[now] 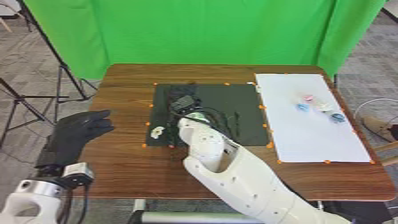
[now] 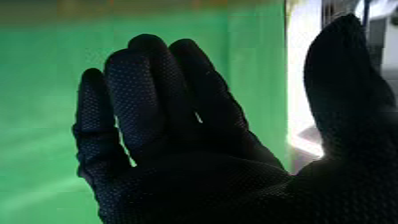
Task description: Arrange flowers
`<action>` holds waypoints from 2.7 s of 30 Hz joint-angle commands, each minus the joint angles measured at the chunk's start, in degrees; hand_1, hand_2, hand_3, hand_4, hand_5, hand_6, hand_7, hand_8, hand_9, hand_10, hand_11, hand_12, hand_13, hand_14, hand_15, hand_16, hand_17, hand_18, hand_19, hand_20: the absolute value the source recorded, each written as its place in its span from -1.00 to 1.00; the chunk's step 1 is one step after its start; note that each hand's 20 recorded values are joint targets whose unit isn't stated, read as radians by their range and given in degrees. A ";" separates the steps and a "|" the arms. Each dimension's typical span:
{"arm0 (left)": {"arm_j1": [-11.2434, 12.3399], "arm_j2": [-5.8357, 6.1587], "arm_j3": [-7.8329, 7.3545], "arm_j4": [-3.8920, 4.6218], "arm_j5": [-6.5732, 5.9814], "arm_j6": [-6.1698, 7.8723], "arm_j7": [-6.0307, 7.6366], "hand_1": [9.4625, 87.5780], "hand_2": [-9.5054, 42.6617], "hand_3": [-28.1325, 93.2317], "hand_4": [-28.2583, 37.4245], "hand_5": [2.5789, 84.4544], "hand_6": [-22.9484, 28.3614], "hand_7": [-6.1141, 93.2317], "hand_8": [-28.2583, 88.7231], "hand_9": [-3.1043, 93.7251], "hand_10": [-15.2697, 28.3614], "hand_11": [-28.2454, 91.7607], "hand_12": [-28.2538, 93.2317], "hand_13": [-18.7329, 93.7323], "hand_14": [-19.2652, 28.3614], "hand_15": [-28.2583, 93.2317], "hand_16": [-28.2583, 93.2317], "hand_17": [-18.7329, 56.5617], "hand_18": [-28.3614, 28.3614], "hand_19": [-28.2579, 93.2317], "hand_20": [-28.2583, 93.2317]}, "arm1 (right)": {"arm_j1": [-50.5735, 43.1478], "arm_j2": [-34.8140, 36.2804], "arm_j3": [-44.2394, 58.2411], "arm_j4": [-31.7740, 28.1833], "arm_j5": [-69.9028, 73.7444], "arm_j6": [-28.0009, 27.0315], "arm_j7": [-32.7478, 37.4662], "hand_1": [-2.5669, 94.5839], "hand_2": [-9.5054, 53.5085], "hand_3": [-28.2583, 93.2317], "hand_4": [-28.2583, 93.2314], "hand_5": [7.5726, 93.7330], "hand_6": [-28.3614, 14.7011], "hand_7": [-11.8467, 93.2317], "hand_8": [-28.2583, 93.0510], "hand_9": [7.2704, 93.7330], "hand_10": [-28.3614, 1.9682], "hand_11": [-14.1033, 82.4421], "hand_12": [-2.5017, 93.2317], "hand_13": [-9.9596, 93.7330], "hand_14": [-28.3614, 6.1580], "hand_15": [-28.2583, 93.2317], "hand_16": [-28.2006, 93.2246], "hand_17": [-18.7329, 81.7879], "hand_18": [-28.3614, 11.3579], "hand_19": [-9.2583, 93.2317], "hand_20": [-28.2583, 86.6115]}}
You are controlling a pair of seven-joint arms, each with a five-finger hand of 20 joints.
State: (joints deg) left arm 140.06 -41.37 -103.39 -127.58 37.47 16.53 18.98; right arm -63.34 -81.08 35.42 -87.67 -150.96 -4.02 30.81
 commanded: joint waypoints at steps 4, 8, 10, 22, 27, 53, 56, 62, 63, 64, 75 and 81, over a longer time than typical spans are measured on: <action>11.91 -3.12 -4.92 -3.72 -0.83 3.60 2.85 -0.52 -0.42 0.81 -0.50 0.14 0.49 -0.51 -0.69 -0.06 0.77 0.20 -0.36 -0.10 1.00 0.52 -0.75 -0.73 0.77 0.43 -0.25 | 6.68 19.57 -0.50 -17.98 17.91 3.02 -0.72 -0.44 -0.72 0.69 -0.99 0.07 -0.24 -0.48 -0.70 -0.03 -0.83 0.26 -0.56 0.02 -0.71 0.83 -0.33 -0.41 -1.00 0.59 -0.01; 12.91 -4.06 -5.53 -4.43 -0.27 3.43 2.83 -0.52 -0.42 0.80 -0.51 0.13 0.49 -0.53 -0.69 -0.06 0.76 0.19 -0.36 -0.10 1.00 0.52 -0.75 -0.72 0.76 0.42 -0.25 | -0.48 31.07 8.64 -22.75 23.46 -1.07 -4.51 -0.47 -0.70 0.71 -0.99 0.01 -0.21 -0.47 -0.70 -0.09 -0.80 0.18 -0.57 -0.10 -0.74 0.80 -0.33 -0.47 -1.00 0.57 -0.04; 13.55 -4.34 -5.78 -4.69 -0.20 3.71 3.21 -0.52 -0.42 0.80 -0.52 0.12 0.48 -0.54 -0.68 -0.07 0.76 0.18 -0.36 -0.10 1.00 0.52 -0.75 -0.72 0.76 0.42 -0.25 | -4.10 35.79 13.66 -23.68 28.97 -3.96 -4.13 -0.48 -0.70 0.72 -1.00 -0.01 -0.22 -0.48 -0.70 -0.11 -0.79 0.13 -0.58 -0.13 -0.74 0.78 -0.34 -0.47 -0.99 0.57 -0.05; 16.41 -5.23 -11.61 -4.50 0.04 2.15 1.68 -0.53 -0.42 0.79 -0.50 0.13 0.47 -0.56 -0.67 -0.07 0.74 0.17 -0.35 -0.09 1.00 0.51 -0.75 -0.71 0.78 0.44 -0.23 | -23.88 46.40 37.78 -21.52 39.85 -6.23 -0.38 -0.48 -0.69 0.81 -1.00 -0.02 -0.12 -0.45 -0.72 -0.04 -0.60 0.01 -0.58 -0.07 -0.55 0.72 -0.35 -0.39 -0.86 0.60 -0.05; 15.96 -4.55 -12.49 -4.32 0.27 1.67 1.61 -0.53 -0.42 0.79 -0.49 0.14 0.47 -0.57 -0.67 -0.06 0.74 0.16 -0.35 -0.08 1.00 0.51 -0.75 -0.70 0.79 0.44 -0.22 | -25.40 47.26 40.44 -18.62 37.27 -5.78 2.08 -0.47 -0.69 0.82 -1.00 -0.01 -0.10 -0.44 -0.72 -0.02 -0.56 0.00 -0.57 -0.04 -0.49 0.72 -0.35 -0.37 -0.84 0.61 -0.05; 11.69 -1.75 -12.18 -0.89 -3.34 -4.69 -0.42 -0.53 -0.44 0.79 -0.48 0.14 0.46 -0.60 -0.66 -0.06 0.73 0.12 -0.35 -0.11 1.00 0.50 -0.74 -0.71 0.78 0.42 -0.21 | -28.26 47.31 44.68 -12.45 31.33 -7.79 7.16 -0.44 -0.75 0.83 -1.00 0.00 -0.07 -0.44 -0.73 -0.02 -0.50 -0.08 -0.57 0.10 -0.29 0.73 -0.28 -0.29 -0.82 0.65 -0.05; 11.78 -1.78 -12.21 -0.78 -3.45 -5.02 -0.31 -0.53 -0.44 0.79 -0.48 0.14 0.46 -0.60 -0.66 -0.06 0.73 0.12 -0.35 -0.11 1.00 0.50 -0.74 -0.71 0.78 0.42 -0.21 | -27.29 47.06 43.50 -11.95 30.63 -7.75 7.11 -0.44 -0.76 0.83 -1.00 0.01 -0.07 -0.44 -0.73 -0.02 -0.50 -0.08 -0.57 0.10 -0.28 0.73 -0.28 -0.29 -0.82 0.65 -0.05; 10.55 -1.95 -11.64 -0.32 -3.29 -5.81 -1.19 -0.53 -0.45 0.80 -0.48 0.14 0.46 -0.60 -0.65 -0.06 0.73 0.11 -0.35 -0.11 1.00 0.49 -0.74 -0.71 0.78 0.42 -0.20 | -25.47 46.59 41.43 -10.97 30.42 -7.76 7.25 -0.43 -0.76 0.83 -1.00 0.02 -0.06 -0.44 -0.73 0.02 -0.48 -0.08 -0.57 0.12 -0.25 0.72 -0.27 -0.29 -0.82 0.65 -0.05; 10.59 -1.83 -11.56 -0.35 -3.37 -5.61 -1.06 -0.53 -0.45 0.80 -0.48 0.14 0.46 -0.60 -0.65 -0.06 0.73 0.11 -0.35 -0.11 1.00 0.49 -0.74 -0.71 0.78 0.42 -0.20 | -25.31 46.55 41.24 -10.85 30.38 -7.62 7.24 -0.43 -0.76 0.83 -1.00 0.03 -0.05 -0.44 -0.73 0.03 -0.46 -0.08 -0.57 0.12 -0.25 0.72 -0.27 -0.29 -0.82 0.65 -0.05; 10.51 -1.84 -11.50 -0.39 -3.34 -5.65 -1.04 -0.53 -0.45 0.80 -0.47 0.14 0.46 -0.60 -0.65 -0.06 0.73 0.11 -0.35 -0.11 1.00 0.49 -0.74 -0.71 0.78 0.41 -0.20 | -25.02 46.56 40.80 -10.67 30.17 -7.35 7.35 -0.43 -0.76 0.83 -1.00 0.04 -0.04 -0.43 -0.73 0.04 -0.45 -0.08 -0.58 0.13 -0.25 0.72 -0.26 -0.29 -0.82 0.65 -0.05; 10.15 -1.84 -10.61 -0.41 -3.16 -5.47 -0.46 -0.53 -0.45 0.80 -0.48 0.14 0.46 -0.61 -0.65 -0.06 0.73 0.11 -0.35 -0.10 1.00 0.49 -0.74 -0.71 0.78 0.41 -0.20 | -26.39 46.61 41.78 -10.59 29.86 -7.24 8.70 -0.43 -0.76 0.83 -1.00 0.05 -0.05 -0.43 -0.73 0.05 -0.47 -0.08 -0.58 0.14 -0.26 0.72 -0.25 -0.29 -0.82 0.65 -0.05; 9.42 -1.79 -9.17 0.01 -3.40 -5.45 0.12 -0.53 -0.45 0.80 -0.48 0.14 0.46 -0.60 -0.65 -0.06 0.73 0.11 -0.35 -0.10 1.00 0.49 -0.74 -0.71 0.78 0.41 -0.20 | -26.22 45.46 40.79 -9.26 28.81 -6.55 9.14 -0.42 -0.77 0.83 -1.00 0.05 -0.06 -0.44 -0.73 0.05 -0.49 -0.08 -0.58 0.14 -0.26 0.72 -0.26 -0.29 -0.82 0.66 -0.06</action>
State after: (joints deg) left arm 149.83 -43.04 -114.01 -128.05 34.09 11.47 18.58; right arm -89.25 -34.69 76.93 -98.44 -120.53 -11.44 38.62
